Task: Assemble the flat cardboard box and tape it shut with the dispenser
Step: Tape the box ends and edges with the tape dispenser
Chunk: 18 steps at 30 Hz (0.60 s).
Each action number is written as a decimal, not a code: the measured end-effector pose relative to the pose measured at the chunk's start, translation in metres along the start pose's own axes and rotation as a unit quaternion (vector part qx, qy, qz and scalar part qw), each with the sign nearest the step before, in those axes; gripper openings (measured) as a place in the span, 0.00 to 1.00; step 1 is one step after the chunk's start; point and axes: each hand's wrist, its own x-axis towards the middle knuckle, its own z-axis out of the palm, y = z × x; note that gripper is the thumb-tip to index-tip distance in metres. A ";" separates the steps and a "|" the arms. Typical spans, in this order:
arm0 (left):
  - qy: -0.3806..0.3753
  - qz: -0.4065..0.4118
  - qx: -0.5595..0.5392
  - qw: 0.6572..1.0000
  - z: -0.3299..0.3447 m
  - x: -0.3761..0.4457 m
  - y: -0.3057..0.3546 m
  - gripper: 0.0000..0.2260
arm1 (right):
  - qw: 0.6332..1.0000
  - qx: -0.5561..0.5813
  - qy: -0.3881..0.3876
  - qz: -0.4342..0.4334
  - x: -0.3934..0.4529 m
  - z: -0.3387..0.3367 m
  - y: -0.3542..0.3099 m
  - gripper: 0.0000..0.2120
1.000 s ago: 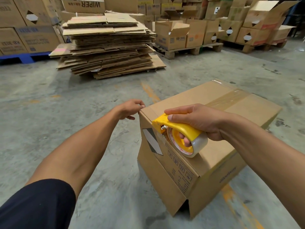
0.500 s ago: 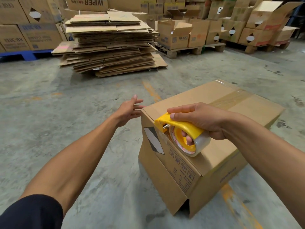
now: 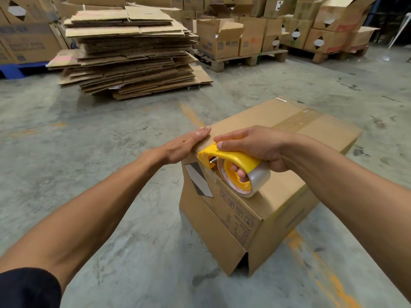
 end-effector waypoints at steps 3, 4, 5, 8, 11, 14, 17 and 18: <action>0.006 0.045 0.097 0.994 0.004 -0.001 -0.004 0.23 | 1.000 0.003 0.008 -0.002 -0.005 -0.001 0.003 0.15; 0.008 0.053 0.115 0.992 0.005 -0.002 -0.003 0.23 | 1.000 0.000 0.010 0.000 -0.008 -0.003 0.005 0.16; 0.011 0.059 0.131 0.990 0.006 -0.002 -0.002 0.23 | 1.000 0.002 0.012 0.004 -0.012 -0.005 0.007 0.16; 0.009 0.073 0.166 0.983 0.009 -0.006 0.003 0.23 | 1.000 0.013 0.016 0.013 -0.026 -0.012 0.015 0.17; -0.003 0.077 0.186 0.979 0.015 -0.009 0.005 0.22 | 1.000 0.008 0.014 0.009 -0.041 -0.014 0.027 0.16; -0.008 0.075 0.223 0.972 0.020 -0.007 0.004 0.24 | 0.999 0.016 0.023 -0.018 -0.048 -0.012 0.034 0.17; 0.022 0.044 0.281 0.958 0.014 -0.003 0.008 0.28 | 0.998 0.028 0.038 -0.038 -0.042 -0.007 0.032 0.17; 0.037 0.050 0.277 0.959 0.013 -0.002 0.011 0.28 | 0.998 0.028 0.040 -0.040 -0.040 -0.006 0.030 0.16</action>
